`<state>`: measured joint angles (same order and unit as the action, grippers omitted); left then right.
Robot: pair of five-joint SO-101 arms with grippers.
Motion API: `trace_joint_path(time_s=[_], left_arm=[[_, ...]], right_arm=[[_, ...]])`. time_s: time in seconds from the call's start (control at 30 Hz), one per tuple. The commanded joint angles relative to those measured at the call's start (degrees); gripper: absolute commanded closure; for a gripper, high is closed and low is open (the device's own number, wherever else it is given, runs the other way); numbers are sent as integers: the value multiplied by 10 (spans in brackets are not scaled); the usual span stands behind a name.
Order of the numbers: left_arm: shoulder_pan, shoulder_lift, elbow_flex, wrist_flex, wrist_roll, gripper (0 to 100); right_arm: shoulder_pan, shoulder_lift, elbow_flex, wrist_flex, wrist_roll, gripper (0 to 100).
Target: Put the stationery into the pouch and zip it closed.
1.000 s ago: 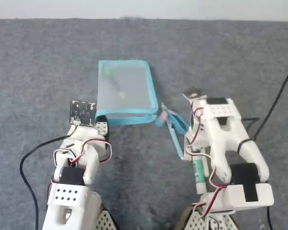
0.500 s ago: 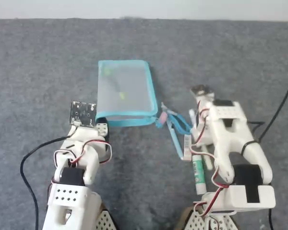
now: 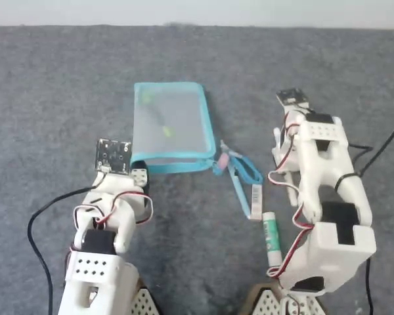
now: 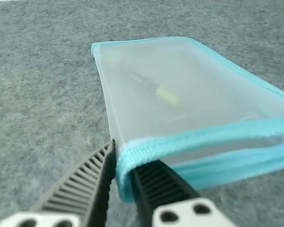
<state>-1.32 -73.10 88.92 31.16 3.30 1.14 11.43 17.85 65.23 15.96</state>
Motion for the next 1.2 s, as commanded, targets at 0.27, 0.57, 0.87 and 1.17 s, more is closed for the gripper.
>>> trace_joint_path(time_s=[0.27, 0.57, 0.87, 1.17], left_arm=[[-2, -10, -8, -13, 4, 987], [-3, -10, -8, -13, 3, 987], [-2, -10, -7, -14, 4, 987], [1, -10, -7, -15, 5, 987]], right_arm=[[1, -6, 15, 21, 6, 844], [7, -6, 50, -7, 3, 984], [15, -148, 1, 125, 1, 991], [-155, -429, 8, 280, 40, 991]])
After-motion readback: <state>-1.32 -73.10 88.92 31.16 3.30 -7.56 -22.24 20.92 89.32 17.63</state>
